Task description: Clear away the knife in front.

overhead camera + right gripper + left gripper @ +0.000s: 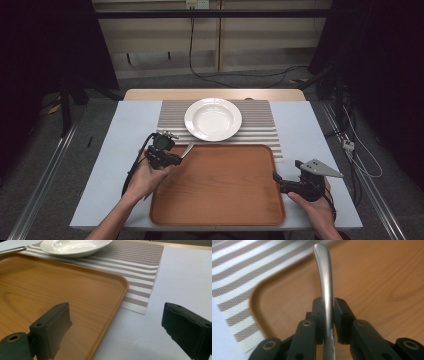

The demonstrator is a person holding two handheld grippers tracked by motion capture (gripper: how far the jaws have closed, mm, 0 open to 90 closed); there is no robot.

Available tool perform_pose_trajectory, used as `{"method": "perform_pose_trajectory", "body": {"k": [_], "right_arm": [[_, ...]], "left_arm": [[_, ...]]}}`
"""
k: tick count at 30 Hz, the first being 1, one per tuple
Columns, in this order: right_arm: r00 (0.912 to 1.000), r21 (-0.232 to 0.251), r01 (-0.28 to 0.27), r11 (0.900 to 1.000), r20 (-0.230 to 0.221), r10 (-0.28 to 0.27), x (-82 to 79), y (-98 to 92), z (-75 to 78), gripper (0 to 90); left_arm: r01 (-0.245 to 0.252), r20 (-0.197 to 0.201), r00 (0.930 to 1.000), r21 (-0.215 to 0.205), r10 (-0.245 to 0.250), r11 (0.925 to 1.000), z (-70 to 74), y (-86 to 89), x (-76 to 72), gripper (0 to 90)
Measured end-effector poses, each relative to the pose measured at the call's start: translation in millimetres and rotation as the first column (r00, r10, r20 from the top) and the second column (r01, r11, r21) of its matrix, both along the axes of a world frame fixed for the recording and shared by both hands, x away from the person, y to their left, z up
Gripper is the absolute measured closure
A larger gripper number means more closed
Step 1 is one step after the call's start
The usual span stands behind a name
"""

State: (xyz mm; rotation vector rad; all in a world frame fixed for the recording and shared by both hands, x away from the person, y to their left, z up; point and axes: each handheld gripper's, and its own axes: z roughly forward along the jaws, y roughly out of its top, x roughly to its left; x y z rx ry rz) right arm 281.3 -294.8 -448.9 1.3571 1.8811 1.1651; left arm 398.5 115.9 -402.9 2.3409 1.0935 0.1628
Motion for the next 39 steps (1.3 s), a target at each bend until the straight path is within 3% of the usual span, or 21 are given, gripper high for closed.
{"method": "perform_pose_trajectory", "body": {"k": [11, 23, 32, 39], "right_arm": [[1.0000, 0.001, 0.001, 1.000, 0.000, -0.001, 0.1, -0.1, -0.1, 8.1], [1.0000, 0.001, 0.001, 1.000, -0.001, -0.001, 0.3, 0.2, 0.0, 8.1], [1.0000, -0.001, -0.001, 1.000, 0.002, 0.001, -0.1, 0.0, 0.2, 8.1], [1.0000, -0.002, -0.003, 1.000, 0.001, 0.003, 0.2, 0.4, -0.1, 8.1]], "left_arm": [[0.002, -0.049, 0.9988, 0.012, -0.002, 0.9999, -10.9, -8.6, -7.2, 79.9], [-0.042, -0.088, 0.9952, 0.018, 0.044, 0.9989, -23.0, -10.4, -6.9, 79.9], [-0.059, -0.101, 0.9930, 0.023, 0.061, 0.9980, -27.5, -13.6, -13.0, 79.8], [-0.071, -0.090, 0.9932, 0.023, 0.073, 0.9972, -28.1, -11.5, -21.9, 79.6]]}}
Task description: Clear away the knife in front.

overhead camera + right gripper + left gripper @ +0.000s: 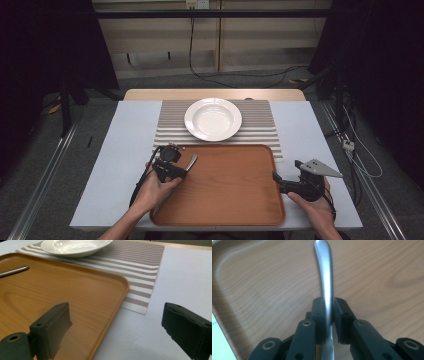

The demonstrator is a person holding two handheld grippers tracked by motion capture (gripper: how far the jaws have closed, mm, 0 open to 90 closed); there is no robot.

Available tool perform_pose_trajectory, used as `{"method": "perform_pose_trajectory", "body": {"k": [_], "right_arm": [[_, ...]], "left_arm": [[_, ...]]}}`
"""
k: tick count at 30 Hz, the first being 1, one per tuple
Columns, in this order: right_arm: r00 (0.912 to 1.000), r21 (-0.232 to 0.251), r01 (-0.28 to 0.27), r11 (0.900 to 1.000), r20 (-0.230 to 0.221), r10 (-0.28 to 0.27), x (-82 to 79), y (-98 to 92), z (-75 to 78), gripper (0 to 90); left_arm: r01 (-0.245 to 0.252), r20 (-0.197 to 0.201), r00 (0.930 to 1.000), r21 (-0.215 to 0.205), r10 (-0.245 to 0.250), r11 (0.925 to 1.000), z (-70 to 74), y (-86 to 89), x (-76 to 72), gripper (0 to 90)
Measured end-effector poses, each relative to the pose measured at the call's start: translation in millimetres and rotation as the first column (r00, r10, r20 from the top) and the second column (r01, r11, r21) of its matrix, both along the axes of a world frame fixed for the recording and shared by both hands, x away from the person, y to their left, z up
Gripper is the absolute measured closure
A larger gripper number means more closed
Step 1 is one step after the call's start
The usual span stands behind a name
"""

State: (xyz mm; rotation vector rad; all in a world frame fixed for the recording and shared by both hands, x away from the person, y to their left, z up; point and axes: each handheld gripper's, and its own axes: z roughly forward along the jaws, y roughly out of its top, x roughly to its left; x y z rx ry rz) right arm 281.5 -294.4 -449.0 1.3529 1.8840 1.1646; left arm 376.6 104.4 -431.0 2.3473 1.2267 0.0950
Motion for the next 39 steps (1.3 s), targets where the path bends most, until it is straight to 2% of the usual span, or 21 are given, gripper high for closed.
{"method": "perform_pose_trajectory", "body": {"k": [7, 9, 14, 16, 19, 21, 22, 25, 27, 29, 31, 35, 38, 39], "right_arm": [[1.0000, -0.001, -0.001, 1.000, 0.002, 0.001, 0.0, 0.5, 0.2, 8.1], [1.0000, -0.001, -0.001, 1.000, 0.000, 0.001, -0.1, 0.3, 0.1, 8.1], [1.0000, 0.000, -0.001, 1.000, 0.002, 0.001, -0.3, 0.1, 0.2, 8.1], [1.0000, 0.001, -0.001, 1.000, 0.002, 0.001, -0.3, 0.1, 0.2, 8.1], [1.0000, -0.001, -0.002, 1.000, 0.004, 0.002, -0.6, 0.5, 0.4, 8.1], [1.0000, -0.003, 0.000, 1.000, 0.004, 0.000, -0.8, 0.6, 0.4, 8.1], [1.0000, -0.002, 0.000, 1.000, 0.004, 0.000, -0.9, 0.5, 0.4, 8.1], [1.0000, -0.001, -0.001, 1.000, 0.003, 0.001, -0.7, 0.0, 0.3, 8.1], [1.0000, -0.001, -0.002, 1.000, 0.004, 0.002, -0.3, 0.0, 0.3, 8.1], [1.0000, -0.001, -0.004, 1.000, 0.004, 0.004, -0.2, 0.2, 0.2, 8.1], [1.0000, 0.000, -0.005, 1.000, 0.005, 0.005, -0.2, 0.1, 0.2, 8.1], [1.0000, 0.002, -0.006, 1.000, 0.003, 0.006, -0.8, -0.5, 0.1, 8.1], [1.0000, 0.007, -0.006, 1.000, 0.003, 0.006, -0.8, -1.0, -0.1, 8.1], [1.0000, 0.008, -0.004, 1.000, 0.001, 0.004, -0.7, -1.1, -0.3, 8.1]], "left_arm": [[0.023, 0.025, 0.9994, -0.022, -0.023, 0.9995, -1.9, 4.4, -3.3, 79.0], [0.031, 0.024, 0.9993, -0.031, -0.030, 0.9990, -2.0, 6.0, -2.7, 77.3], [0.049, 0.058, 0.9972, -0.040, -0.047, 0.9980, -3.0, 9.8, -1.9, 68.3], [0.068, 0.083, 0.9945, -0.058, -0.063, 0.9960, -1.5, 12.0, -1.8, 60.6], [0.066, 0.141, 0.9885, -0.073, -0.055, 0.9952, 1.6, 15.5, -0.9, 42.8], [0.074, 0.165, 0.9844, -0.078, -0.060, 0.9943, 2.3, 18.0, 1.1, 33.3], [0.079, 0.173, 0.9828, -0.078, -0.065, 0.9938, 2.5, 19.0, 1.9, 29.4], [0.074, 0.164, 0.9848, -0.096, -0.057, 0.9927, 3.4, 20.1, 3.8, 18.2], [0.106, 0.176, 0.9809, -0.122, -0.083, 0.9869, 6.2, 20.7, 2.1, 17.7], [0.145, 0.189, 0.9747, -0.125, -0.120, 0.9814, 9.8, 20.1, 0.5, 15.2], [0.157, 0.203, 0.9710, -0.137, -0.127, 0.9781, 12.1, 18.5, -1.8, 14.4], [0.173, 0.221, 0.9657, -0.158, -0.136, 0.9721, 14.8, 14.8, -4.1, 18.1], [0.192, 0.237, 0.9605, -0.183, -0.146, 0.9643, 16.0, 11.0, -5.8, 29.8], [0.205, 0.247, 0.9561, -0.183, -0.157, 0.9614, 15.9, 9.2, -5.9, 34.9]]}}
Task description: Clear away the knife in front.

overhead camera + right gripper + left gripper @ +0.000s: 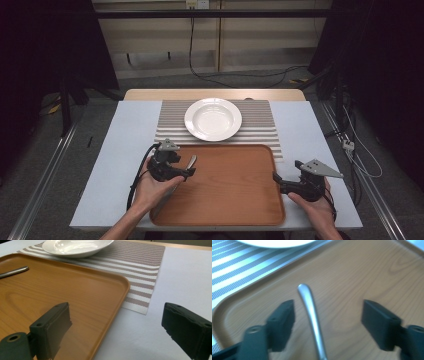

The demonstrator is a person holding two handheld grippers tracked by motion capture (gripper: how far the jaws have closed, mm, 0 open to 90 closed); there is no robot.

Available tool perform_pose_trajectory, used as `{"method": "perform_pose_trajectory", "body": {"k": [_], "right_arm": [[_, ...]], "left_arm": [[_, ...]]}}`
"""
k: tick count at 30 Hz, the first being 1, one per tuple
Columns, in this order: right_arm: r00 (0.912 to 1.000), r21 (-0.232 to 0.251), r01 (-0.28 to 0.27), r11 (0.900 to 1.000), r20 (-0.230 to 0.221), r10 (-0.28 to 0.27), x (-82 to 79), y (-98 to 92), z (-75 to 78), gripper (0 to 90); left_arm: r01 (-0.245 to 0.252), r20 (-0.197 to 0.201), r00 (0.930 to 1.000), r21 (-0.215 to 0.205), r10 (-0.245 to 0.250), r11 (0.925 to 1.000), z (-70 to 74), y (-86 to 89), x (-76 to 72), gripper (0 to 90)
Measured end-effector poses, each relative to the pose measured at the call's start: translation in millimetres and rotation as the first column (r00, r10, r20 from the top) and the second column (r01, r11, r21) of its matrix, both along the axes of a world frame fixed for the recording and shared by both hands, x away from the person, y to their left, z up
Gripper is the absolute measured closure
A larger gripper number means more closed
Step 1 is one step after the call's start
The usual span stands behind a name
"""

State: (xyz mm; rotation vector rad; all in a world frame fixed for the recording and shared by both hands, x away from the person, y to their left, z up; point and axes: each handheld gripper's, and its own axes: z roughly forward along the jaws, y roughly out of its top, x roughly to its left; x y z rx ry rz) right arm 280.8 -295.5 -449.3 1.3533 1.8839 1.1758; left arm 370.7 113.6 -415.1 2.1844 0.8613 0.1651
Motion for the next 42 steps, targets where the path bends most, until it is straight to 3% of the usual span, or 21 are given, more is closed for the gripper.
{"method": "perform_pose_trajectory", "body": {"k": [5, 12, 17, 18, 31, 35, 42], "right_arm": [[1.0000, 0.001, 0.001, 1.000, 0.001, -0.001, 0.3, -0.9, -0.1, 8.1], [1.0000, 0.000, 0.002, 1.000, 0.002, -0.002, -0.4, -0.7, 0.2, 8.1], [1.0000, -0.006, 0.001, 1.000, 0.003, -0.001, -0.5, 0.6, 0.8, 8.1], [1.0000, -0.008, 0.001, 1.000, 0.003, -0.001, -0.4, 0.9, 0.8, 8.1], [1.0000, -0.006, 0.005, 1.000, 0.004, -0.005, -1.3, 0.4, 1.0, 8.1], [1.0000, -0.007, 0.001, 1.000, 0.006, -0.001, -1.2, 0.8, 1.1, 8.1], [1.0000, -0.008, 0.002, 1.000, 0.005, -0.002, -1.3, 0.7, 1.1, 8.1]], "left_arm": [[0.035, -0.001, 0.9994, -0.003, -0.035, 0.9994, -5.9, -11.1, 1.1, 59.2], [0.048, -0.019, 0.9987, 0.065, -0.046, 0.9968, -20.1, -23.2, 3.3, 90.0], [0.052, -0.026, 0.9984, 0.133, -0.049, 0.9898, -28.7, -24.2, 6.8, 90.0], [0.055, -0.030, 0.9982, 0.121, -0.052, 0.9911, -29.4, -23.3, 7.3, 90.0], [0.054, -0.009, 0.9986, 0.145, -0.053, 0.9880, -29.8, -18.3, 11.4, 90.0], [0.026, -0.003, 0.9996, 0.199, -0.026, 0.9796, -26.8, -16.9, 10.6, 90.0], [0.018, -0.008, 0.9998, 0.209, -0.017, 0.9778, -25.8, -9.6, 11.4, 90.0]]}}
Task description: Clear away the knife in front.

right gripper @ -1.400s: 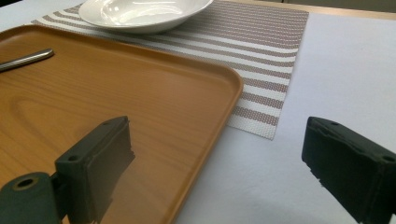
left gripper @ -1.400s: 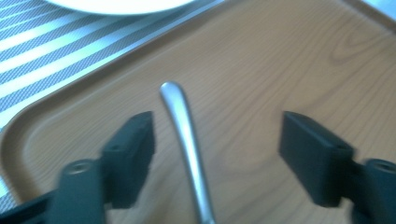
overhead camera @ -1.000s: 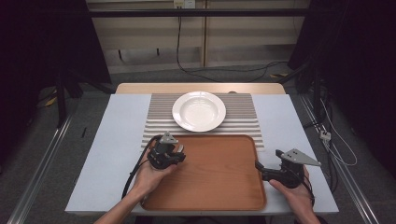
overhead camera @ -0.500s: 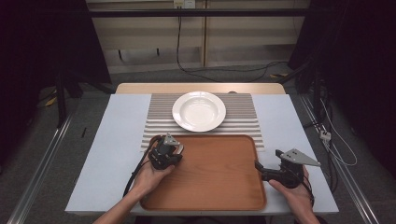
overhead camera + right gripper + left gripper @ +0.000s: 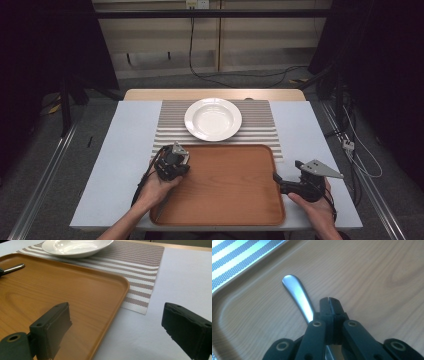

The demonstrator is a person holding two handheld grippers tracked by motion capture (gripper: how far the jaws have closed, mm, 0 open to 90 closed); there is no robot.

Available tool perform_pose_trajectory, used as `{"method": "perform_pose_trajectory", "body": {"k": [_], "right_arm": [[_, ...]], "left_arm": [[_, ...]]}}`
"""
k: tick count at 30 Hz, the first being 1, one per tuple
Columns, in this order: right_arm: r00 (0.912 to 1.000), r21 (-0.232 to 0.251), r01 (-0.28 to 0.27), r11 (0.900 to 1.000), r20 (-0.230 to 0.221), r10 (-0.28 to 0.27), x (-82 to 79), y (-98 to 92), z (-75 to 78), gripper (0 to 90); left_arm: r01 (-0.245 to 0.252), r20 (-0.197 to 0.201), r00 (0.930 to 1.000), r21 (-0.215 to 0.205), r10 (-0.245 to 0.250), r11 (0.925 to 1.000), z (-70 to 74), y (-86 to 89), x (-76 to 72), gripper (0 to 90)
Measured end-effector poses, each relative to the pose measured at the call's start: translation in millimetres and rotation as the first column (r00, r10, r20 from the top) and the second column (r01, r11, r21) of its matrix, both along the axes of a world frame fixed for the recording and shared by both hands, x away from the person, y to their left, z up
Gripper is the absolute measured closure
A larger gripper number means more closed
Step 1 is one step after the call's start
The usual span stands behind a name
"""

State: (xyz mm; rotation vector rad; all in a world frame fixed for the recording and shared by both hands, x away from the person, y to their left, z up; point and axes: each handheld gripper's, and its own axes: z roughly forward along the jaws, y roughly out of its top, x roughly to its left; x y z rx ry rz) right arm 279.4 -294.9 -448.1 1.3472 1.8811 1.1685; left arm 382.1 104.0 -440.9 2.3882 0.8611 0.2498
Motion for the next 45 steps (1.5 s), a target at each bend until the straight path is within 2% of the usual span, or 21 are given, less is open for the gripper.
{"method": "perform_pose_trajectory", "body": {"k": [3, 11, 15, 22, 29, 34, 36, 45], "right_arm": [[1.0000, 0.000, 0.001, 1.000, 0.000, -0.001, 0.1, -0.1, 0.0, 8.1], [1.0000, 0.000, 0.001, 1.000, 0.000, -0.001, 0.2, 0.0, 0.1, 8.1], [1.0000, 0.001, 0.000, 1.000, 0.000, 0.000, 0.2, 0.2, 0.1, 8.1], [1.0000, 0.001, 0.001, 1.000, 0.000, -0.001, 0.8, 0.6, 0.0, 8.1], [1.0000, 0.000, -0.001, 1.000, 0.000, 0.001, 1.4, 1.1, 0.1, 8.1], [1.0000, 0.000, -0.002, 1.000, -0.001, 0.002, 2.1, 1.3, 0.0, 8.1], [1.0000, 0.001, -0.005, 1.000, 0.000, 0.005, 2.3, 1.6, 0.2, 8.1], [1.0000, -0.001, -0.007, 1.000, 0.001, 0.007, 3.1, 2.2, 0.1, 8.1]], "left_arm": [[0.003, 0.011, 0.9999, 0.014, -0.003, 0.9999, 0.3, 0.5, -1.1, 90.0], [-0.008, 0.011, 0.9999, 0.005, 0.008, 1.0000, 0.0, 5.9, -1.7, 90.0], [-0.027, -0.002, 0.9996, -0.011, 0.027, 0.9996, -0.4, 9.6, -2.6, 90.0], [-0.038, 0.002, 0.9993, -0.002, 0.038, 0.9993, 0.4, 16.9, -4.3, 90.0], [-0.046, -0.018, 0.9988, -0.020, 0.046, 0.9987, 0.3, 26.3, -3.9, 90.0], [-0.050, -0.023, 0.9985, -0.005, 0.050, 0.9988, 1.7, 31.8, -4.3, 90.0], [-0.065, -0.026, 0.9976, -0.012, 0.064, 0.9978, 1.2, 34.7, -4.2, 90.0], [-0.078, -0.044, 0.9961, -0.026, 0.077, 0.9966, 0.8, 48.0, -2.0, 90.0]]}}
